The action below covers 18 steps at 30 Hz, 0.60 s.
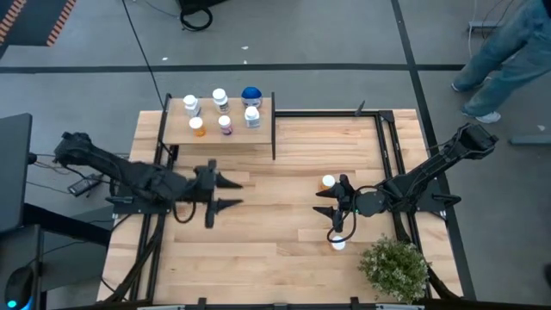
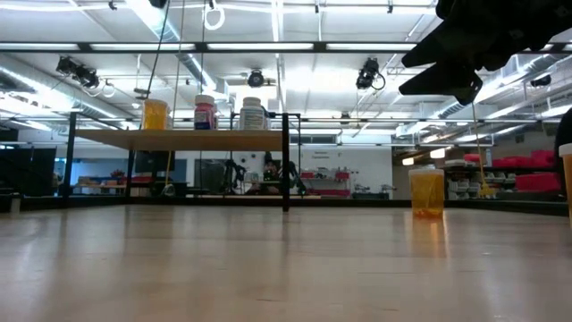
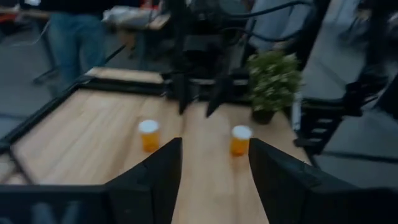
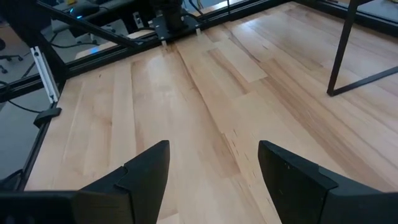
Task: Pick and place medicine bottles onto shelf by color
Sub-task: Put the top orange pill bottle on the shelf
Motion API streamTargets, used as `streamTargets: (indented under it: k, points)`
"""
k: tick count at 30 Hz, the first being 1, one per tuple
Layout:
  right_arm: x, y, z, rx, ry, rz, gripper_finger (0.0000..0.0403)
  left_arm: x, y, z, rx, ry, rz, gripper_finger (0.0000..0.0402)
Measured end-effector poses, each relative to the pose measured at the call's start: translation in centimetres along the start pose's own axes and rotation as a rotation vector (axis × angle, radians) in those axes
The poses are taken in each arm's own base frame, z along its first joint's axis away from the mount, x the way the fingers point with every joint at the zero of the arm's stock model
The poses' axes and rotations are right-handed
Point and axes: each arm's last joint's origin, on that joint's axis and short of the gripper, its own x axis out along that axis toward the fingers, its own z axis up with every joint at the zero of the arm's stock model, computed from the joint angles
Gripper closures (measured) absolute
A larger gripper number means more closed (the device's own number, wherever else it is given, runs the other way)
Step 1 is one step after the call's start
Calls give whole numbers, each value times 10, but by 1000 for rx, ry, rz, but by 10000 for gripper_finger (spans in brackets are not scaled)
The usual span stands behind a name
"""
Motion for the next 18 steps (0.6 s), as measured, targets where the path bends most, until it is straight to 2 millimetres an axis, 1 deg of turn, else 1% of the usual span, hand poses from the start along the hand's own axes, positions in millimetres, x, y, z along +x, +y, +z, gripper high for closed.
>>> streamTargets:
  k: [5, 7, 10, 13, 18]
  points:
    - [0, -1, 1, 2, -18, -28, 150, 3, -4, -41, -38, -80, -61, 218]
    - [0, -1, 1, 6, -27, -43, 150, 3, -3, -54, -65, -98, -73, 221]
    - [0, -2, 1, 8, -37, -59, 150, 2, -1, -68, -71, -106, -81, 223]
    - [0, -2, 1, 17, -45, -71, 150, 1, 1, -76, -74, -106, -82, 226]
    - [0, -2, 1, 24, -50, -79, 150, 1, 1, -74, -39, -124, -80, 224]
